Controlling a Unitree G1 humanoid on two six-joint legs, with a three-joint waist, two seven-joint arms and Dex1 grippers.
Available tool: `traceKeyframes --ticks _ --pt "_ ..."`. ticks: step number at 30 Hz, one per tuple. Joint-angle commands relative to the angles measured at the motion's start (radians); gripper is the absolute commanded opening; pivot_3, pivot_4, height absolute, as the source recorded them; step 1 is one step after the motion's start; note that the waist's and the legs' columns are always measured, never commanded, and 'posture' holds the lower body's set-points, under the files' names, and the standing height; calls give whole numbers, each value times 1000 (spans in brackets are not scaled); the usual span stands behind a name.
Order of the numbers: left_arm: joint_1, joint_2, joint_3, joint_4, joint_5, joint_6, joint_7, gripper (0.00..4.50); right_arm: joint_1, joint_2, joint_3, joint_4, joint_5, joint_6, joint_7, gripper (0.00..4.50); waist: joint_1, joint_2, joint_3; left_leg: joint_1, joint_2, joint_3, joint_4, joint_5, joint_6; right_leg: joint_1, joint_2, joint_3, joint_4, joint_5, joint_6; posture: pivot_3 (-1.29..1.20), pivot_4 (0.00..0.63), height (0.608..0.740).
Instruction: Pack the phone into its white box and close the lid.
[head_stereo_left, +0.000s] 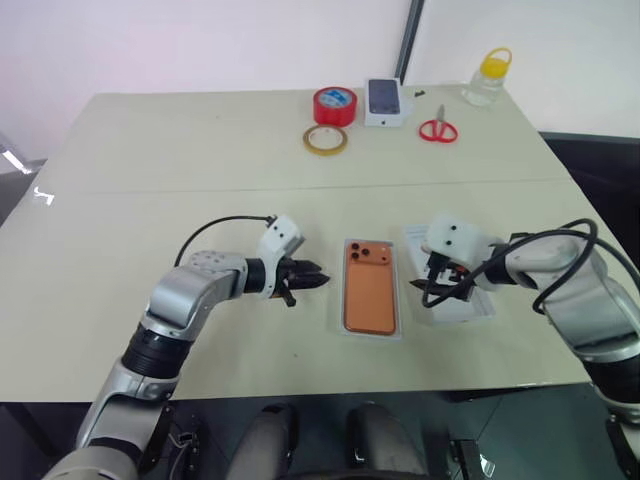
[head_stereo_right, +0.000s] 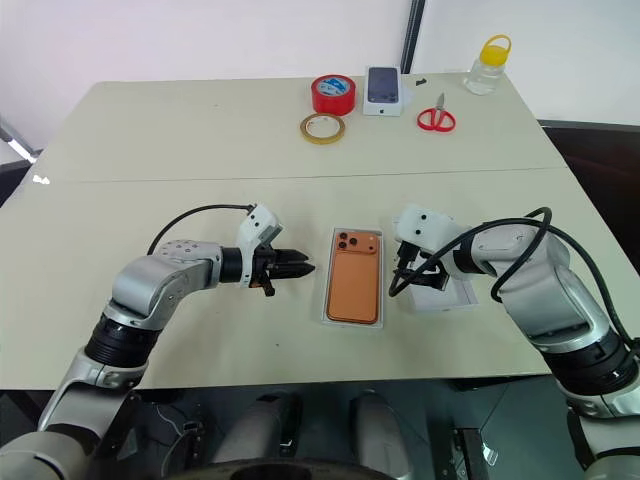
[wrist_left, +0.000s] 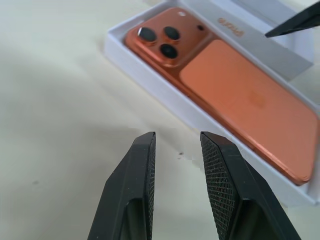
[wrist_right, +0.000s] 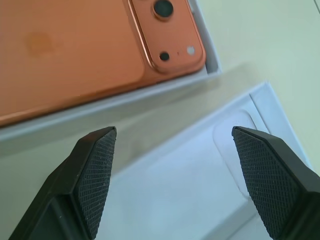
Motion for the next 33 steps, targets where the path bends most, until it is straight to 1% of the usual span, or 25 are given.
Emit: traceKeyframes --ticks 1,5,12,14,16,19,20,21,22,25,30,31,33 --pt "11 55 32 -43 -11 -71 -46 1493 -23 10 -71 -70 92 147 -5 3037 -3 0 0 0 0 0 0 0 0 0 0 0 0 0 0 0 150 740" --pt "32 136 20 -53 1 -200 -139 1493 -53 25 -110 -73 144 326 -69 976 2 0 0 0 0 0 0 0 0 0 0 0 0 0 0 0 150 740" --pt "58 232 -13 -18 39 -399 -292 1493 -74 37 -106 -90 214 474 -166 976 4 0 0 0 0 0 0 0 1 0 -1 0 -1 0 0 0 150 740" --pt "66 251 -17 -6 59 -465 -325 1493 -74 45 -104 -106 240 509 -187 976 1 1 0 0 0 0 -1 0 1 0 -1 0 -1 0 0 0 150 740" --pt "69 260 -16 5 71 -493 -341 1493 -72 52 -104 -118 260 536 -210 976 0 1 0 0 0 0 -1 0 1 0 -1 0 -1 0 0 0 150 740" --pt "70 255 -6 16 77 -518 -348 1493 -79 65 -109 -126 288 576 -243 1737 3 1 0 0 0 0 -1 -1 1 0 -1 0 -1 0 0 0 150 740" --pt "72 253 -2 15 80 -536 -352 1493 -87 79 -117 -128 298 601 -256 2167 3 1 0 0 0 0 0 -1 2 0 -1 0 -1 0 0 0 150 740" --pt "76 253 -1 12 81 -549 -358 1493 -97 97 -126 -128 307 631 -270 2708 3 1 0 0 0 0 0 -1 3 0 -1 0 -1 0 0 0 150 740" --pt "82 254 -2 7 84 -569 -365 1493 -104 120 -139 -125 316 659 -286 3116 1 1 0 0 0 0 0 -1 3 0 -1 0 -1 0 0 0 150 740" --pt "102 253 -9 -1 99 -624 -373 1493 -100 163 -164 -103 340 685 -341 3116 1 1 0 0 0 0 -1 -1 2 0 -1 0 -1 0 0 0 150 740" --pt "120 247 -6 -1 103 -670 -387 1493 -78 206 -190 -56 352 685 -449 3116 2 1 0 0 0 0 -1 -1 2 0 -1 0 -1 0 0 0 150 740" --pt "123 248 -5 0 102 -674 -390 1493 -73 213 -193 -49 355 685 -468 2889 2 1 0 0 0 0 -1 -1 2 0 -1 0 -1 0 0 0 150 740" --pt "127 251 -3 2 107 -681 -390 1493 -59 222 -194 -47 366 685 -497 2278 2 1 0 0 0 0 -1 -1 2 0 -1 0 -1 0 0 0 150 740"
